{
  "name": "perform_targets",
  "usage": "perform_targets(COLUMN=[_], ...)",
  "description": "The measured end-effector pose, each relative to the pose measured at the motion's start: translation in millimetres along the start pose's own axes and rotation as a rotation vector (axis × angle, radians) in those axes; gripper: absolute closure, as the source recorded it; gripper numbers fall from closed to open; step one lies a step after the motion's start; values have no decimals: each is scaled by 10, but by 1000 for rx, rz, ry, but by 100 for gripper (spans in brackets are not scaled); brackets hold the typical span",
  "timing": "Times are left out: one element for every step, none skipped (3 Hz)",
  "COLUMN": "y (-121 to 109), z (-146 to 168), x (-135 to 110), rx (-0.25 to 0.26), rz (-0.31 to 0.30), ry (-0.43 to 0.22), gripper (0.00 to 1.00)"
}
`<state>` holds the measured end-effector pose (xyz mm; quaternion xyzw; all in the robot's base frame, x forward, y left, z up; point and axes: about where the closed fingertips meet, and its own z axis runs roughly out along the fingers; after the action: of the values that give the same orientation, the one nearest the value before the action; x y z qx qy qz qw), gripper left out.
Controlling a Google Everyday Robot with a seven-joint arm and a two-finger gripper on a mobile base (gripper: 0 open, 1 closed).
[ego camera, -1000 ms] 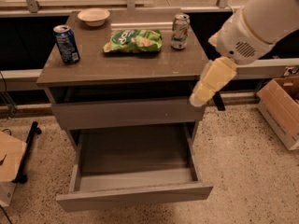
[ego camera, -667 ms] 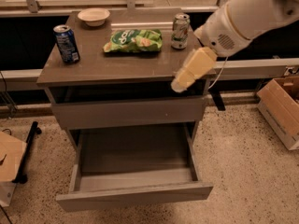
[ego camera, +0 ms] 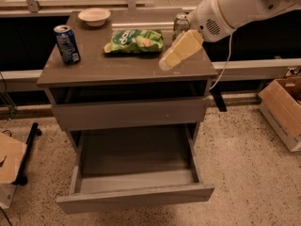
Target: Place green rice chip bag into middle drawer
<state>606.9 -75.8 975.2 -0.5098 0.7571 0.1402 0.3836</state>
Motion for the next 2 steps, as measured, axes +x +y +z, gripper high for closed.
perform_targets(y=[-12,-169], z=[56,270], x=[-21,-208], rx=[23,57], rz=[23,52], ry=[-19,-108], gripper=[0,0])
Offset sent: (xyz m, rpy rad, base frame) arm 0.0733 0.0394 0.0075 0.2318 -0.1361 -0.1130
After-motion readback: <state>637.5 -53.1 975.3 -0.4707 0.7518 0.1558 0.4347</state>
